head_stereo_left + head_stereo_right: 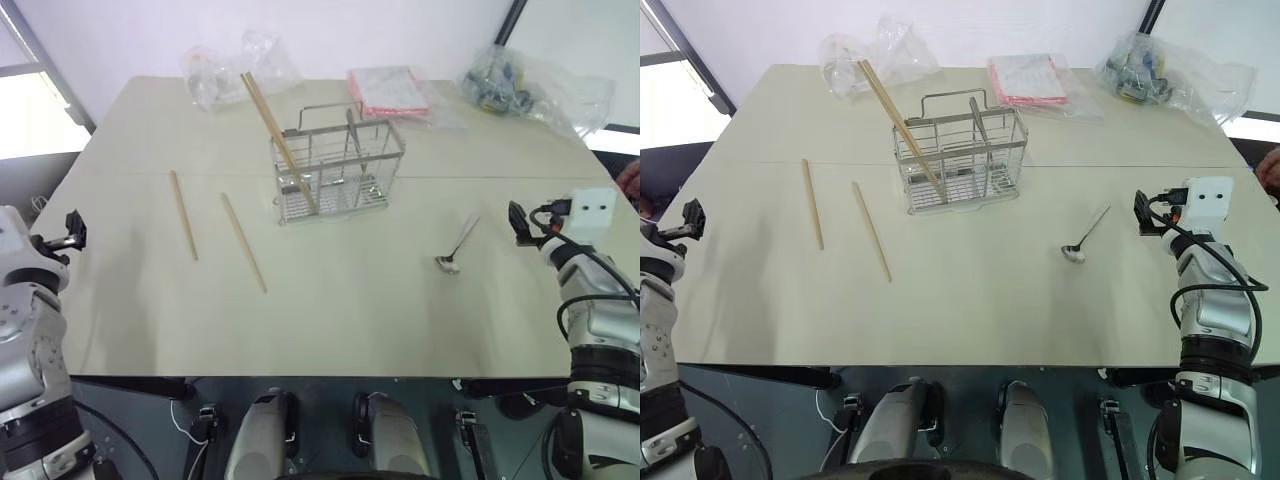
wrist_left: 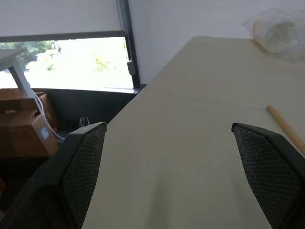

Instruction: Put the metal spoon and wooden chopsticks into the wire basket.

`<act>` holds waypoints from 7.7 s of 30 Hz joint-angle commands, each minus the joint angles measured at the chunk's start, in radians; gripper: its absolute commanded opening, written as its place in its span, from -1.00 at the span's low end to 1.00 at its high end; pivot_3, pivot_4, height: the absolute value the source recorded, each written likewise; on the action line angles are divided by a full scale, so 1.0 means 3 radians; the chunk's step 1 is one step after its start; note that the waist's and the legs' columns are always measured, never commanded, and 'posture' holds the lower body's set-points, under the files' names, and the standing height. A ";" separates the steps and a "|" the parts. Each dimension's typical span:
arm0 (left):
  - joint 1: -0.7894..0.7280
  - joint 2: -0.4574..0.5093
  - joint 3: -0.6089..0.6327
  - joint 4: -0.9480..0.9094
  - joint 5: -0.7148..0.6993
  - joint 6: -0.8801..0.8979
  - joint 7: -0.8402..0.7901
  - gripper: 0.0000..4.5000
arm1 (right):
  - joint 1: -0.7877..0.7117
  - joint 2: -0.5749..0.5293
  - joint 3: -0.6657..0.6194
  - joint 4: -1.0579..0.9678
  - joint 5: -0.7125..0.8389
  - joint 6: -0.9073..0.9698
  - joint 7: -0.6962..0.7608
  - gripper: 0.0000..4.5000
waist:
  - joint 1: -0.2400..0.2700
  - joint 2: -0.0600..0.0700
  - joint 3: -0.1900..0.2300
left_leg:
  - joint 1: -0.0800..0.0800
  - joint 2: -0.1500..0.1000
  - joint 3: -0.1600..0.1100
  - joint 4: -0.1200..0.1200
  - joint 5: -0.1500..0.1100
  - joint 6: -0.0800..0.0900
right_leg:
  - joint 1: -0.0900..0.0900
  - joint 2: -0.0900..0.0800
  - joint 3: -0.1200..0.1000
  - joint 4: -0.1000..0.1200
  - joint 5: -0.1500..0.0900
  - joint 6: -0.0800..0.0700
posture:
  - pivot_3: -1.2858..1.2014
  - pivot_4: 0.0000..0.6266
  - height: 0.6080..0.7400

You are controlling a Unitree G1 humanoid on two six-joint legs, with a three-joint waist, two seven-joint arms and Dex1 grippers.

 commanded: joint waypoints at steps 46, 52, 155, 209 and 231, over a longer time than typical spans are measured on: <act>-0.1022 0.0822 -0.1473 -0.1301 -0.1976 0.1367 -0.1749 0.96 | -0.2734 -0.0910 0.2859 0.2500 -0.2208 -0.3570 0.3668 1.00 | -0.0087 0.0008 0.0009 | 0.0001 -0.0004 0.0000 -0.0004 0.0019 -0.0023 | 0.0000 0.0004 0.0001 -0.0001 0.0003 0.0012 | 0.03 -0.52 0.37; -0.1135 0.0787 -0.1501 -0.1350 -0.2042 0.1401 -0.1645 0.96 | -0.3047 -0.0635 0.3401 0.2904 -0.3013 -0.3895 0.2977 1.00 | -0.0102 0.0010 0.0010 | 0.0001 -0.0003 -0.0001 -0.0005 0.0025 -0.0032 | -0.0002 0.0004 0.0003 0.0002 0.0003 0.0010 | 0.03 -0.52 0.37; -0.3548 0.0308 -0.1269 0.4205 0.0126 0.0954 0.0171 1.00 | -0.1159 -0.0353 0.0274 -0.1849 0.2366 0.2724 0.2556 0.33 | 0.0005 -0.0017 0.0014 | 0.0035 -0.0003 -0.0004 -0.0047 0.0034 -0.0048 | 0.0009 0.0000 -0.0008 0.0007 -0.0006 -0.0012 | 0.03 -0.52 0.37; -0.3473 -0.1069 -0.1306 0.1382 -0.0646 -0.0679 -0.0506 -0.98 | -0.0580 -0.0657 -0.0254 -0.2154 0.3017 0.2836 0.1499 0.34 | 0.0003 -0.0032 0.0022 | 0.0034 -0.0003 -0.0006 -0.0038 0.0026 -0.0021 | 0.0016 0.0002 -0.0010 0.0005 -0.0001 -0.0005 | 0.03 -0.52 0.37; -0.2685 -0.1551 -0.1762 0.2039 0.0167 -0.1703 -0.0646 -0.50 | -0.0602 -0.0681 -0.0268 -0.2105 0.3234 0.2798 0.1144 0.34 | 0.0012 -0.0034 0.0022 | 0.0025 -0.0003 -0.0007 -0.0038 0.0024 -0.0017 | 0.0012 0.0000 -0.0010 0.0002 -0.0001 -0.0005 | 0.03 -0.52 0.37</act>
